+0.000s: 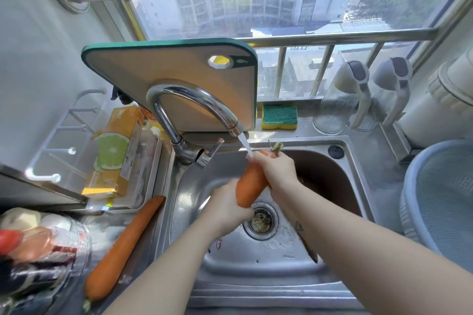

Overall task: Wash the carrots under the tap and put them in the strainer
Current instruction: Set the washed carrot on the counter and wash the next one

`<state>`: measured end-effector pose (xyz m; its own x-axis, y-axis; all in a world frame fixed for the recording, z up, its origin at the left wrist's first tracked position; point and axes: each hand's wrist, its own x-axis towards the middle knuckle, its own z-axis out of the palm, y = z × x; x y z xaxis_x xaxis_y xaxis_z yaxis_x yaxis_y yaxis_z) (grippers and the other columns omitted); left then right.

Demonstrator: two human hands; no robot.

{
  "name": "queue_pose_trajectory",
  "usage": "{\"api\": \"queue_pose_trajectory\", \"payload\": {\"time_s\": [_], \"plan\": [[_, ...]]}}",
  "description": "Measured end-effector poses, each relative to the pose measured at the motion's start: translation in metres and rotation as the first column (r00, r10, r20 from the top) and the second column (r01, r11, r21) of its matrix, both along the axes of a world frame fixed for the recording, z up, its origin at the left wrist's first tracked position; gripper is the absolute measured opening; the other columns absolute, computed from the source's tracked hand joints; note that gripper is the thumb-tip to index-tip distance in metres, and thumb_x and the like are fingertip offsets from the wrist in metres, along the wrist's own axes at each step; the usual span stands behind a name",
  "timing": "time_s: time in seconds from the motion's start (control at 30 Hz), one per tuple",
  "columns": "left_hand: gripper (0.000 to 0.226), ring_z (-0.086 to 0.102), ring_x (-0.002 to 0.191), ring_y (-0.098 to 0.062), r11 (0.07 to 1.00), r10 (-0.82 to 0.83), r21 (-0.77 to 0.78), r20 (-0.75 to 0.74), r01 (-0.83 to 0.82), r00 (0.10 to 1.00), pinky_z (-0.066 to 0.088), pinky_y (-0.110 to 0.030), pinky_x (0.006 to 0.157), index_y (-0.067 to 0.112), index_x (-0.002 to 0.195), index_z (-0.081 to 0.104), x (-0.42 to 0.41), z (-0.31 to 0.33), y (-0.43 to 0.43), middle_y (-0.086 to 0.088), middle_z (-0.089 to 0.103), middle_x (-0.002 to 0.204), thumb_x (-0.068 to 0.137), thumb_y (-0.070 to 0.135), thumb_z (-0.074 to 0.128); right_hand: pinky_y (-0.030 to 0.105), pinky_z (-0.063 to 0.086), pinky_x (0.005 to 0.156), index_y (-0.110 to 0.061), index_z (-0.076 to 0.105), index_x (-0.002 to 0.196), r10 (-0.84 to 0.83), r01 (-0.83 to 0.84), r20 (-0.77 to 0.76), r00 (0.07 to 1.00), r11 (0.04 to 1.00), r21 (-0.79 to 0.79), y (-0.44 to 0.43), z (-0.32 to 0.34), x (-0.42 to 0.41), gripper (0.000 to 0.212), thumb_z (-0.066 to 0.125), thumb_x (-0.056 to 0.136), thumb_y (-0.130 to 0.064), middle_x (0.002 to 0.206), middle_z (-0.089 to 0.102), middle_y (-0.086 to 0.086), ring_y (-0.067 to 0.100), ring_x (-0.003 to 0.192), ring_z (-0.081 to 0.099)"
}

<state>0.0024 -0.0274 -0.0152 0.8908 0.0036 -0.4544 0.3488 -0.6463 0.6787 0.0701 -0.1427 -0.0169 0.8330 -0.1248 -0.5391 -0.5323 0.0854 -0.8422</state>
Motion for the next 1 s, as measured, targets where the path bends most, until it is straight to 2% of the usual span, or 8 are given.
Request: {"api": "queue_pose_trajectory", "payload": {"time_s": [0.2, 0.33, 0.43, 0.6, 0.67, 0.77, 0.87, 1.0], "plan": [[0.036, 0.047, 0.046, -0.014, 0.853, -0.024, -0.495, -0.352, -0.165, 0.936, 0.04, -0.027, 0.051, 0.007, 0.097, 0.049, -0.017, 0.005, 0.019, -0.002, 0.051, 0.061, 0.066, 0.009, 0.068, 0.029, 0.053, 0.065, -0.011, 0.065, 0.082, 0.273, -0.254, -0.004, 0.962, 0.899, 0.356, 0.001, 0.002, -0.002, 0.015, 0.074, 0.069, -0.009, 0.082, 0.066, 0.008, 0.019, 0.073, 0.065], [0.044, 0.041, 0.043, -0.008, 0.669, -0.116, -0.668, -0.527, -0.327, 0.842, 0.035, -0.019, 0.045, 0.011, 0.109, 0.05, -0.021, 0.016, 0.031, 0.001, 0.052, 0.063, 0.067, 0.004, 0.063, 0.03, 0.053, 0.071, -0.015, 0.062, 0.078, 0.278, -0.188, -0.051, 0.959, 0.763, 0.619, 0.004, 0.003, -0.003, 0.005, 0.063, 0.082, -0.012, 0.082, 0.069, 0.001, 0.016, 0.077, 0.066], [0.039, 0.044, 0.045, -0.011, 0.782, -0.085, -0.574, -0.483, -0.242, 0.871, 0.037, -0.022, 0.048, 0.011, 0.104, 0.053, -0.018, 0.021, 0.031, -0.001, 0.052, 0.065, 0.067, 0.009, 0.065, 0.029, 0.051, 0.067, -0.013, 0.059, 0.075, 0.216, -0.081, -0.128, 0.968, 0.751, 0.655, 0.011, 0.005, -0.001, 0.013, 0.055, 0.088, -0.014, 0.072, 0.064, 0.001, 0.016, 0.066, 0.064], [0.024, 0.053, 0.05, -0.016, 0.988, 0.041, -0.134, -0.212, -0.07, 0.976, 0.043, -0.031, 0.053, 0.018, 0.087, 0.049, -0.014, 0.025, 0.013, -0.003, 0.055, 0.068, 0.07, 0.015, 0.066, 0.029, 0.047, 0.062, -0.012, 0.061, 0.068, 0.146, -0.016, -0.215, 0.966, 0.859, 0.512, 0.013, 0.006, 0.009, 0.03, 0.052, 0.094, -0.022, 0.062, 0.058, 0.001, 0.017, 0.06, 0.056], [0.029, 0.059, 0.057, -0.017, 0.989, 0.024, 0.144, -0.06, -0.015, 0.998, 0.045, -0.027, 0.048, 0.021, 0.096, 0.047, -0.015, 0.024, 0.009, 0.002, 0.057, 0.078, 0.074, 0.017, 0.065, 0.028, 0.05, 0.059, -0.01, 0.062, 0.077, 0.066, 0.057, -0.256, 0.964, 0.893, 0.446, 0.014, 0.003, 0.009, 0.021, 0.054, 0.093, -0.019, 0.061, 0.057, 0.004, 0.018, 0.056, 0.055], [0.038, 0.062, 0.079, -0.025, 0.853, -0.131, 0.52, 0.113, 0.054, 0.985, 0.046, -0.031, 0.058, 0.022, 0.112, 0.04, -0.02, 0.02, 0.008, -0.001, 0.06, 0.094, 0.082, 0.022, 0.064, 0.034, 0.051, 0.063, -0.007, 0.061, 0.08, -0.071, 0.177, -0.312, 0.947, 0.928, 0.327, 0.017, 0.001, 0.006, 0.015, 0.055, 0.09, -0.015, 0.067, 0.058, 0.007, 0.021, 0.058, 0.056], [0.042, 0.061, 0.083, -0.026, 0.845, -0.155, 0.533, 0.172, 0.04, 0.973, 0.044, -0.032, 0.061, 0.022, 0.117, 0.037, -0.02, 0.015, 0.007, -0.003, 0.061, 0.098, 0.084, 0.021, 0.063, 0.034, 0.05, 0.067, -0.007, 0.057, 0.073, -0.186, 0.252, -0.285, 0.94, 0.943, 0.215, 0.02, 0.007, 0.002, 0.019, 0.059, 0.087, -0.02, 0.072, 0.061, 0.007, 0.021, 0.066, 0.058], [0.031, 0.061, 0.066, -0.018, 0.987, 0.021, 0.161, 0.04, -0.027, 0.999, 0.042, -0.025, 0.05, 0.025, 0.094, 0.045, -0.019, 0.014, 0.012, 0.002, 0.059, 0.082, 0.07, 0.016, 0.063, 0.03, 0.044, 0.071, -0.016, 0.058, 0.071, -0.069, 0.075, -0.056, 0.996, 0.991, 0.113, 0.023, 0.014, -0.008, 0.017, 0.069, 0.083, -0.022, 0.078, 0.06, 0.004, 0.016, 0.072, 0.055]]}}
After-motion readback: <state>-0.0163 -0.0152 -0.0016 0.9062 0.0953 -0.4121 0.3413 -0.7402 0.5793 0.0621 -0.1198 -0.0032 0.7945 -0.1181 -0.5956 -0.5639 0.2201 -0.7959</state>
